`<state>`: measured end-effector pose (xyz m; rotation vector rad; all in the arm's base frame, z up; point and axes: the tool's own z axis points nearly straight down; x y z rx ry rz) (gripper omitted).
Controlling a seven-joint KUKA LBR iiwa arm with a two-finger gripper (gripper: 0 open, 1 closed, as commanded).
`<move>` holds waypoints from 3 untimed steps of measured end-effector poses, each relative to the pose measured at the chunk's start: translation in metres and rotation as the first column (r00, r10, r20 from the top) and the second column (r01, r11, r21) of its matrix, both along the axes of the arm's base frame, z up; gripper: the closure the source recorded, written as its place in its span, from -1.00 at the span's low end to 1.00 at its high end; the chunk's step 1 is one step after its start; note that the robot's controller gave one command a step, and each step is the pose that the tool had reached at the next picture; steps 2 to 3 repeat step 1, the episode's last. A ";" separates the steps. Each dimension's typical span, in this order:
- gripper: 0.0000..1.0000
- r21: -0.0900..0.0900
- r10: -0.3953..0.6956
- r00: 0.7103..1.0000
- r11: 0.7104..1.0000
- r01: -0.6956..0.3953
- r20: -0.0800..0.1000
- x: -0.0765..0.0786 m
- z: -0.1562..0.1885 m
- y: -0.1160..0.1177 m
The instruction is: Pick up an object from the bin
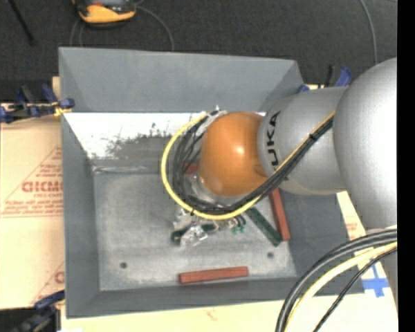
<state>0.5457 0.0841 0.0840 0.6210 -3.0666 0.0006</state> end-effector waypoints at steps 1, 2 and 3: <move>1.00 0.004 -0.012 1.000 1.000 0.012 0.016 -0.022 0.144 -0.011; 1.00 0.004 -0.012 1.000 1.000 0.012 0.016 -0.022 0.144 -0.011; 1.00 0.004 -0.012 1.000 1.000 0.012 0.016 -0.022 0.144 -0.011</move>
Offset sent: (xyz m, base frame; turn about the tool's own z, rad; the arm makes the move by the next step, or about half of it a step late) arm 0.0000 0.0000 0.0000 0.0000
